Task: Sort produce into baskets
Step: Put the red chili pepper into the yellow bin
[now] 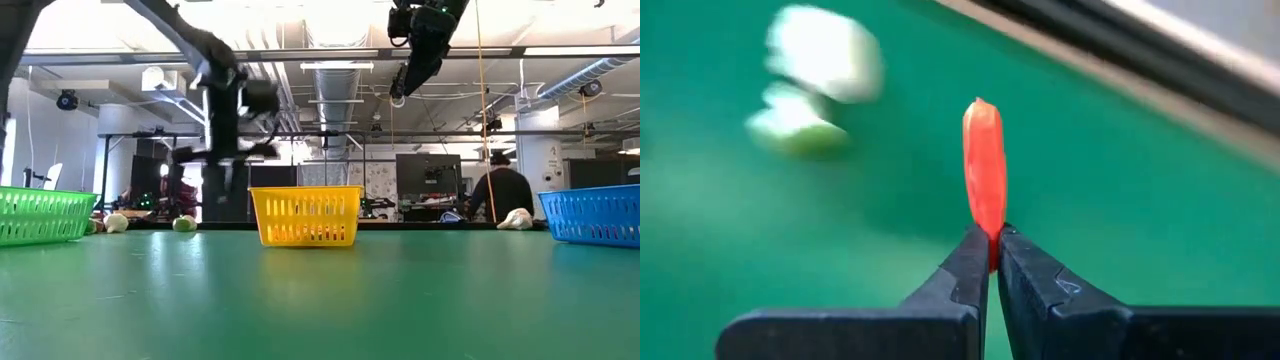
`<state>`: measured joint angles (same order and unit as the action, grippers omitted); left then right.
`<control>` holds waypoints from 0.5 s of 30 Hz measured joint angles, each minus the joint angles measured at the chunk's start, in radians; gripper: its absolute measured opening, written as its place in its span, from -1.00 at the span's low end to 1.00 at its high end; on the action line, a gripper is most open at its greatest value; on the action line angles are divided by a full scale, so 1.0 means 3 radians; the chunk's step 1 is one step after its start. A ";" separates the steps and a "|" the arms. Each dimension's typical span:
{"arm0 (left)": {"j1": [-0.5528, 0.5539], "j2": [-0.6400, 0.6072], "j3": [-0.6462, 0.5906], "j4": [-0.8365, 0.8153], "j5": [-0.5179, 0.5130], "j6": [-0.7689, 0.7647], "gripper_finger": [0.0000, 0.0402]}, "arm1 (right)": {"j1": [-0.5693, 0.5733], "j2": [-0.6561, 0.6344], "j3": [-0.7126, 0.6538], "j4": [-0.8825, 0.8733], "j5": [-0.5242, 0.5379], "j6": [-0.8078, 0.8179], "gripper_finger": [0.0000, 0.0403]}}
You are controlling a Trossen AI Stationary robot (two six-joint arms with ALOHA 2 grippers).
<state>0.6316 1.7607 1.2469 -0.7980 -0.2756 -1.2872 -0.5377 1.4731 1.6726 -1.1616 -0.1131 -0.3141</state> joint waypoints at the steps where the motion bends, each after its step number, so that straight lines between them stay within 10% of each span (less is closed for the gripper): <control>1: -0.0105 -0.0062 0.0000 0.0080 0.0047 0.0207 -0.99 | 0.0000 0.0000 0.0000 -0.0002 0.0001 0.0000 0.12; 15: -0.1602 -0.0817 -0.0068 0.0235 0.1226 0.4426 -1.00 | 0.0026 -0.0033 0.0014 -0.0062 0.0026 0.0667 0.12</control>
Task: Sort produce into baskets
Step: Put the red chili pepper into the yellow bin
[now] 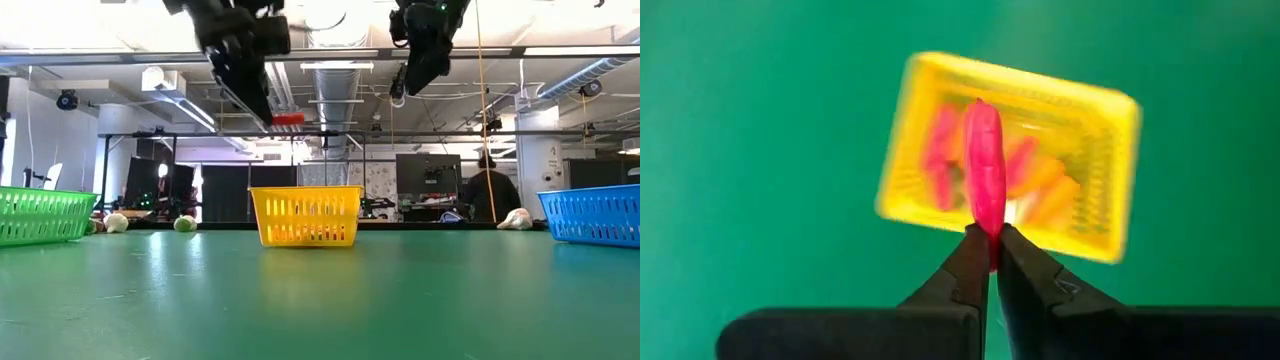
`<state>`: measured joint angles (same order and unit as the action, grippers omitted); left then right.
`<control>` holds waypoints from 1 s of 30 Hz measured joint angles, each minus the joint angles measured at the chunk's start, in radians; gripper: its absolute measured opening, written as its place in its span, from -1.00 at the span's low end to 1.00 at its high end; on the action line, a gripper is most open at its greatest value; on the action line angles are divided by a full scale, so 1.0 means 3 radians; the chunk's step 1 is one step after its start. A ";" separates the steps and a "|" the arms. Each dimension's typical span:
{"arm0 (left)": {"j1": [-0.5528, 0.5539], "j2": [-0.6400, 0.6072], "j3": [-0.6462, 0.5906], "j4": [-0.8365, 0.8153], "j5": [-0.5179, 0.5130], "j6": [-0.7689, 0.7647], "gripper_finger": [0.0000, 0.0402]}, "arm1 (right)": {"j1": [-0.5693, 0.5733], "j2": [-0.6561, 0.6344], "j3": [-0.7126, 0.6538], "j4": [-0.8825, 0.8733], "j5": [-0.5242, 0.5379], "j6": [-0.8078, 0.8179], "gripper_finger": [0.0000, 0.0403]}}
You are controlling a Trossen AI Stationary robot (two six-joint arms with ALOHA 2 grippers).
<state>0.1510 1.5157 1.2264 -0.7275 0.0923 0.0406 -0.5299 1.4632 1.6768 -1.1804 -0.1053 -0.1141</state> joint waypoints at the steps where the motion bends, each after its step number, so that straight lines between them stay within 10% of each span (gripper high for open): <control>1: -0.0084 0.0019 -0.0002 0.0018 -0.0015 0.0070 -1.00 | 0.0036 -0.0018 0.0001 -0.0047 -0.0004 0.0194 0.12; 10: -0.0433 0.0432 -0.0040 0.0571 0.0104 0.0495 -1.00 | 0.1087 -0.0227 0.0008 -0.0200 0.0024 0.1848 0.12; 20: -0.0429 0.0801 -0.0037 0.0822 0.0221 0.1043 -1.00 | 0.2686 -0.0089 0.0009 -0.0154 0.0957 0.3535 0.12; 30: -0.0416 0.0590 0.0279 0.0002 0.0286 0.1411 -1.00 | 0.3113 0.0126 0.0009 -0.0110 0.1267 0.4319 0.12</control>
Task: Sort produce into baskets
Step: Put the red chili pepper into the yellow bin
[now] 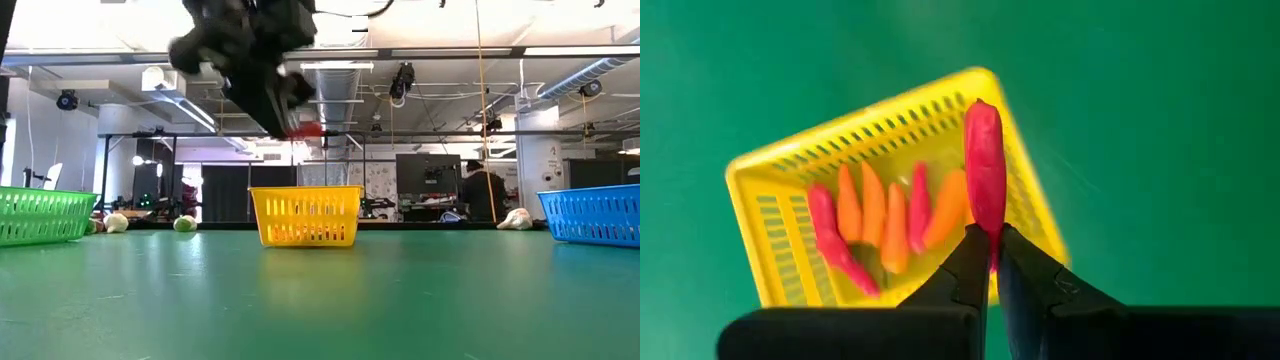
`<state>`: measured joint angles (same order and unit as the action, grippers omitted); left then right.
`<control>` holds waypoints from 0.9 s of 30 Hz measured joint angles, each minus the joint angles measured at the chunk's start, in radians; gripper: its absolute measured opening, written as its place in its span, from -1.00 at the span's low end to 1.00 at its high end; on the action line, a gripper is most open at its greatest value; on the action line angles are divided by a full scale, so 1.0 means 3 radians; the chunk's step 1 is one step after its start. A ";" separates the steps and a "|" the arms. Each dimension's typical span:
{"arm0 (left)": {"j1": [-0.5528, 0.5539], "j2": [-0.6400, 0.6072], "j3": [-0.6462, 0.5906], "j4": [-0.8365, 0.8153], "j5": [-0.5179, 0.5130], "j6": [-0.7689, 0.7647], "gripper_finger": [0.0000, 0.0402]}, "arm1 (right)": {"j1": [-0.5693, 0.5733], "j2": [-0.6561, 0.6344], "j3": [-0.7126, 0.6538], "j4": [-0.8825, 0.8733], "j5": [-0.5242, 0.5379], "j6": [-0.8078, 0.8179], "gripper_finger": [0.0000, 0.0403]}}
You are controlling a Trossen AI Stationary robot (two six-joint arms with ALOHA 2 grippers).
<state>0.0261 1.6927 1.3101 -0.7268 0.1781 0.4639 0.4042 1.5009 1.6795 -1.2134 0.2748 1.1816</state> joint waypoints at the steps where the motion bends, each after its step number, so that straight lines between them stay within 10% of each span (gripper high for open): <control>1: 0.0000 -0.0035 0.0067 -0.0139 0.0036 0.0022 -1.00 | -0.0001 0.0001 0.0001 -0.0002 -0.0018 -0.0002 0.12; 13: 0.0159 0.0104 -0.0369 0.0951 -0.0067 -0.0475 -1.00 | -0.0128 -0.0027 0.0005 -0.0001 -0.0042 -0.0241 0.12; 27: 0.0150 0.0549 -0.0380 0.0930 -0.0751 -0.0900 -0.94 | -0.0127 -0.0028 0.0006 -0.0005 -0.0051 -0.0425 0.12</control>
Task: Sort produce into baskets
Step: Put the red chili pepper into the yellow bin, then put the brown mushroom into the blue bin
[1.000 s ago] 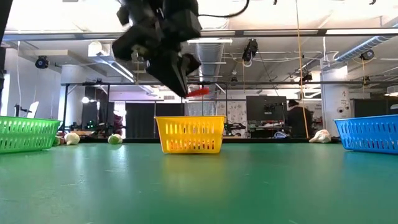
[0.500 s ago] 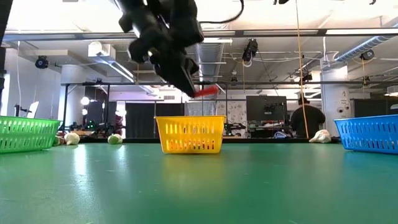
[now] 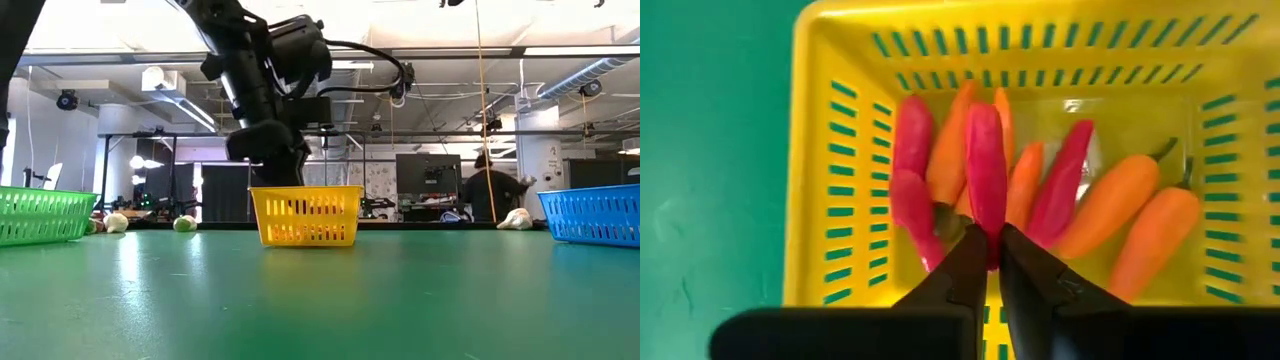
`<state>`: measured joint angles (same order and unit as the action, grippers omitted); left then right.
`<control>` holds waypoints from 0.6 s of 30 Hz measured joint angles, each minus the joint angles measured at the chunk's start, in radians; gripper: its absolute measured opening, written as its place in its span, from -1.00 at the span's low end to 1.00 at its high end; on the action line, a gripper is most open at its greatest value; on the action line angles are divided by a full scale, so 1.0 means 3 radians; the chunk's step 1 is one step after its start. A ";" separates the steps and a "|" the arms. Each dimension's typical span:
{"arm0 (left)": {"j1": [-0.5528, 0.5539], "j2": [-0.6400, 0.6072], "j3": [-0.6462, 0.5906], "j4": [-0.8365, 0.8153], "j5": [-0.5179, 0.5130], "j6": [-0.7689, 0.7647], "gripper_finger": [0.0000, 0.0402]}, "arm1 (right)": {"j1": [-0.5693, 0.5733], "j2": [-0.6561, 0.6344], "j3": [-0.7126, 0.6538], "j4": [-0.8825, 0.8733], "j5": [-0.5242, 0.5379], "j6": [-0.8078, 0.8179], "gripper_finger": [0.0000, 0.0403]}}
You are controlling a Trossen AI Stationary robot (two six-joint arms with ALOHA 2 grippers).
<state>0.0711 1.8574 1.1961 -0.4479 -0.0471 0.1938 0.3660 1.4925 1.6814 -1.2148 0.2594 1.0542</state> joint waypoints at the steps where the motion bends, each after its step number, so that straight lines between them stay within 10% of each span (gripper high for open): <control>1: 0.0004 -0.0005 0.0000 0.0002 0.0000 -0.0016 -0.91 | 0.0000 0.0000 -0.0001 0.0001 0.0008 -0.0020 0.12; 10: -0.0001 -0.0142 0.0034 -0.0204 0.0275 -0.0141 -0.48 | -0.0039 0.0000 -0.0001 0.0000 0.0010 -0.0110 0.12; 18: -0.0263 -0.1106 0.0106 -0.1327 0.0450 -0.0678 -0.52 | -0.0054 0.0000 -0.0001 0.0007 0.0223 -0.0215 0.12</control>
<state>-0.0079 1.5256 1.2280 -0.8460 0.0879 -0.0097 0.3500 1.4925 1.6812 -1.2127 0.3262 0.9897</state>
